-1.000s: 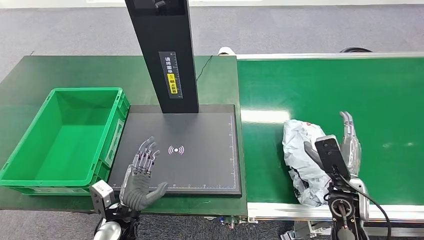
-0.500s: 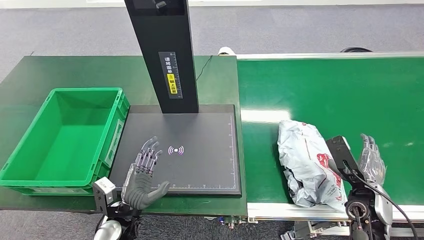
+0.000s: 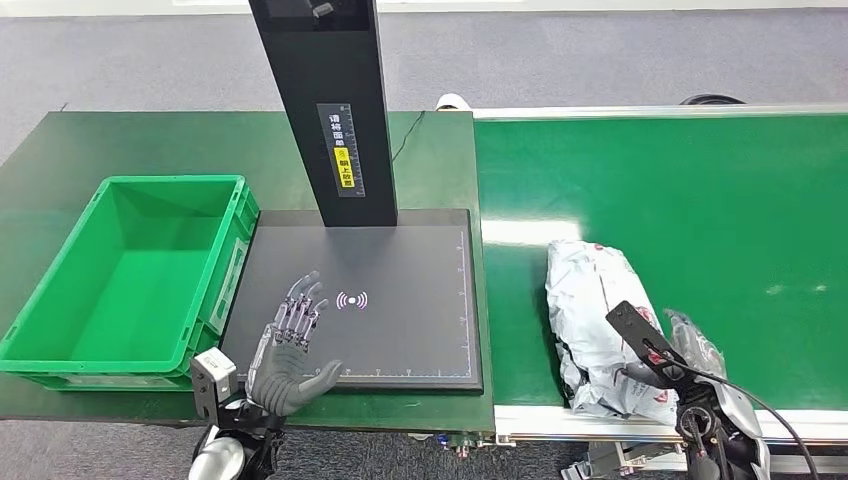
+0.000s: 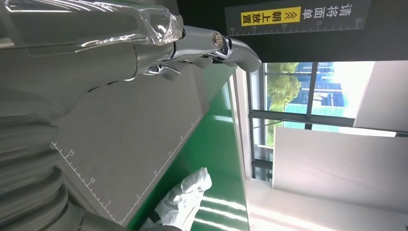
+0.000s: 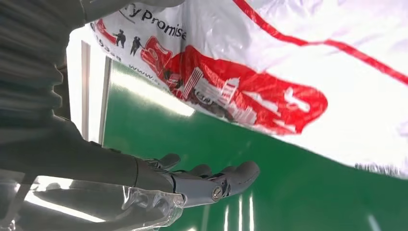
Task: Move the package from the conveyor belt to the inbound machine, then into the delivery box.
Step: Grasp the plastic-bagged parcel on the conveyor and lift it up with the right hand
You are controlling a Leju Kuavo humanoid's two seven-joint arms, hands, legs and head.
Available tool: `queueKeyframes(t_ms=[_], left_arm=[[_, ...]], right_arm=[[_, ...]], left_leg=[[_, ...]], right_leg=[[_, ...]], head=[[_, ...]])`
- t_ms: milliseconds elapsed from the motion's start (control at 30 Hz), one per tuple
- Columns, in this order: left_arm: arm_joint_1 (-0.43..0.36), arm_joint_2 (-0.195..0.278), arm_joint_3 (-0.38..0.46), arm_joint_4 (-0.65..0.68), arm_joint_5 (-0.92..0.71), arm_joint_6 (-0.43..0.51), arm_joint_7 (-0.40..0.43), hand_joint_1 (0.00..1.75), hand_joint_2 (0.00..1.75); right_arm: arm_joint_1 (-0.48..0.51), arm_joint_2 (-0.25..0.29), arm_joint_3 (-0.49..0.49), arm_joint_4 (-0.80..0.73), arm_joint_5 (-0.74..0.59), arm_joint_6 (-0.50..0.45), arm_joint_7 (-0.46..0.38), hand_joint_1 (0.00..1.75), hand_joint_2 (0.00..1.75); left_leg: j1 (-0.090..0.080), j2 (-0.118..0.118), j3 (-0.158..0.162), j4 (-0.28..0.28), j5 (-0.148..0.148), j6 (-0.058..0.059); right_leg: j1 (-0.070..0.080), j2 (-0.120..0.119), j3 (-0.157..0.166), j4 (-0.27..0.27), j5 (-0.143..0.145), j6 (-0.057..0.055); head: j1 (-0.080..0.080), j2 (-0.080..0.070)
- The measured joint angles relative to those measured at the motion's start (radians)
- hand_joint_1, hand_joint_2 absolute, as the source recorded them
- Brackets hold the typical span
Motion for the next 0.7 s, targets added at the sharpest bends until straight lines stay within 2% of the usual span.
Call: queueKeyframes(t_ms=[100,267,500,533,633,667,700], left_arm=[[0.000,0.000,0.000,0.000,0.002,0.001,0.000,0.00,1.75],[-0.002,0.001,0.000,0.002,0.015,0.002,-0.005,0.00,1.75],[-0.012,0.004,-0.001,0.010,0.030,0.002,-0.007,0.00,1.75],[-0.013,0.004,-0.001,0.010,0.031,0.002,-0.007,0.00,1.75],[-0.013,0.005,-0.001,0.011,0.032,0.002,-0.007,0.00,1.75],[-0.014,0.006,-0.001,0.011,0.034,0.002,-0.006,0.00,1.75],[-0.014,0.006,-0.001,0.011,0.037,0.002,-0.006,0.00,1.75]], right_arm=[[-0.005,-0.006,0.016,0.018,-0.023,0.051,-0.037,0.00,1.75],[0.002,-0.029,0.086,0.041,-0.135,0.189,-0.198,0.00,1.75],[-0.003,-0.061,0.162,0.071,-0.195,0.195,-0.246,0.00,1.75],[-0.004,-0.063,0.168,0.074,-0.195,0.195,-0.246,0.30,1.75],[-0.007,-0.068,0.182,0.081,-0.197,0.197,-0.248,1.58,1.75],[-0.008,-0.070,0.186,0.083,-0.198,0.198,-0.248,1.71,1.75],[-0.010,-0.072,0.190,0.085,-0.200,0.201,-0.249,1.75,1.75]], left_leg=[[0.000,0.000,0.000,0.000,0.000,0.000],[0.000,0.000,0.000,0.000,0.000,0.000],[0.000,0.001,0.000,0.000,0.000,0.000],[0.000,0.000,0.001,0.000,0.000,0.000],[0.000,0.000,0.001,0.000,0.000,0.000],[0.000,0.000,0.001,0.000,0.000,0.000],[0.000,0.001,0.001,0.000,0.000,0.000]], right_leg=[[0.000,0.000,0.000,0.000,0.000,0.000],[0.000,0.000,0.000,0.000,0.000,0.000],[0.000,0.000,0.000,0.000,0.000,0.000],[0.000,0.000,0.000,0.000,0.000,0.000],[0.000,0.000,0.000,0.000,0.000,0.000],[0.000,0.000,0.000,0.000,0.000,0.000],[0.000,0.000,0.000,0.000,0.000,0.000]], head=[[0.000,0.000],[0.000,0.000],[0.000,0.000],[0.000,0.000],[0.000,0.000],[0.000,0.000],[0.000,0.000]])
